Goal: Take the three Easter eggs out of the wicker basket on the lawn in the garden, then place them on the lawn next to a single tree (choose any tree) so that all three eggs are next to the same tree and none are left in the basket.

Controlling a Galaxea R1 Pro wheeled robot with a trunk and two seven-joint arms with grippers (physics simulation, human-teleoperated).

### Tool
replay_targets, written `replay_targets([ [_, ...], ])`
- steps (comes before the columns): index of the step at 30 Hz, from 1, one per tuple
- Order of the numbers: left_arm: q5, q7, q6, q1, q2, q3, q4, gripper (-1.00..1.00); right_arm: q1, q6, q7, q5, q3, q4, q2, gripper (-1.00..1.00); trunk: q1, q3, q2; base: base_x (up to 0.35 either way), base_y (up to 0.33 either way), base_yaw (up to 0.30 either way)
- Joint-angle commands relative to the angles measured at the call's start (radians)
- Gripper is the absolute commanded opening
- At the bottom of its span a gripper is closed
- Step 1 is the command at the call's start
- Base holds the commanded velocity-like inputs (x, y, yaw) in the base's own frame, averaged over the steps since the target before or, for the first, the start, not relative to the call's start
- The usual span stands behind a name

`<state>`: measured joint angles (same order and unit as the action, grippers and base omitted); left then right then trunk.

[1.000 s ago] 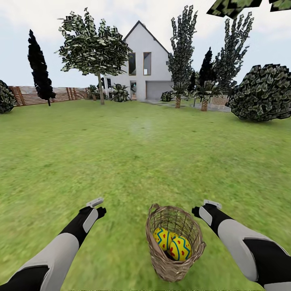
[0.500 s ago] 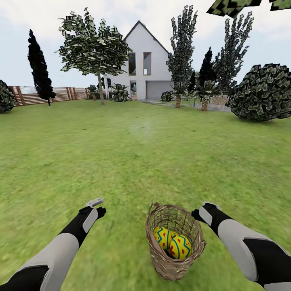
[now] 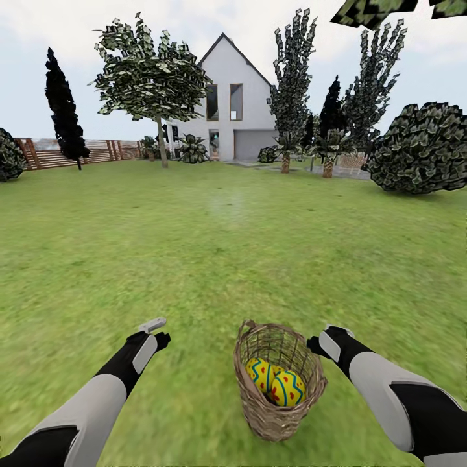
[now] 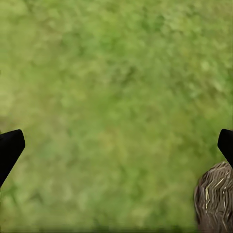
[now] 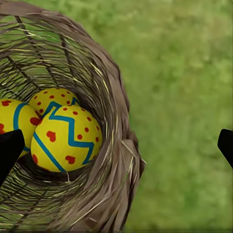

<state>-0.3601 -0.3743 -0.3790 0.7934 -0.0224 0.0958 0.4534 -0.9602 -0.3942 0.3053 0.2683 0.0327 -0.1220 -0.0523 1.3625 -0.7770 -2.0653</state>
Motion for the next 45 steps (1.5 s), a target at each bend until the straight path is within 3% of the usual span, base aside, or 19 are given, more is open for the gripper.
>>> replay_targets([
  [1,-0.01,-0.006,-0.003,0.001,-0.001,0.002,0.002,1.0,0.0,-0.004,0.005,0.005,0.003,-0.002,0.0,1.0,0.0,-0.001,0.0,-0.04,0.0,0.0],
  [10,-0.01,-0.006,-0.003,0.0,-0.001,0.002,0.002,1.0,0.0,-0.003,0.0,0.004,0.003,-0.001,0.002,1.0,0.0,-0.001,0.0,-0.01,0.0,0.0],
  [18,-0.008,-0.01,-0.007,0.001,0.0,0.002,0.004,1.0,0.0,-0.002,-0.07,0.005,0.004,0.001,0.0,1.0,0.0,-0.001,0.0,0.0,0.0,0.0],
  [36,-0.007,-0.014,-0.008,0.001,-0.001,0.002,0.01,1.0,0.0,-0.003,-0.076,0.005,0.006,0.005,-0.001,1.0,0.0,-0.001,0.0,0.0,0.0,0.0],
  [39,-0.007,-0.014,-0.008,0.001,0.0,0.002,0.01,1.0,0.0,-0.003,-0.077,0.004,0.006,0.004,-0.002,1.0,0.011,-0.01,-0.021,0.0,0.0,0.0],
  [45,-0.004,-0.014,-0.007,0.0,0.001,0.001,0.006,1.0,0.0,-0.003,-0.075,0.004,0.006,0.004,-0.002,1.0,0.011,-0.01,-0.021,0.0,0.0,0.0],
])
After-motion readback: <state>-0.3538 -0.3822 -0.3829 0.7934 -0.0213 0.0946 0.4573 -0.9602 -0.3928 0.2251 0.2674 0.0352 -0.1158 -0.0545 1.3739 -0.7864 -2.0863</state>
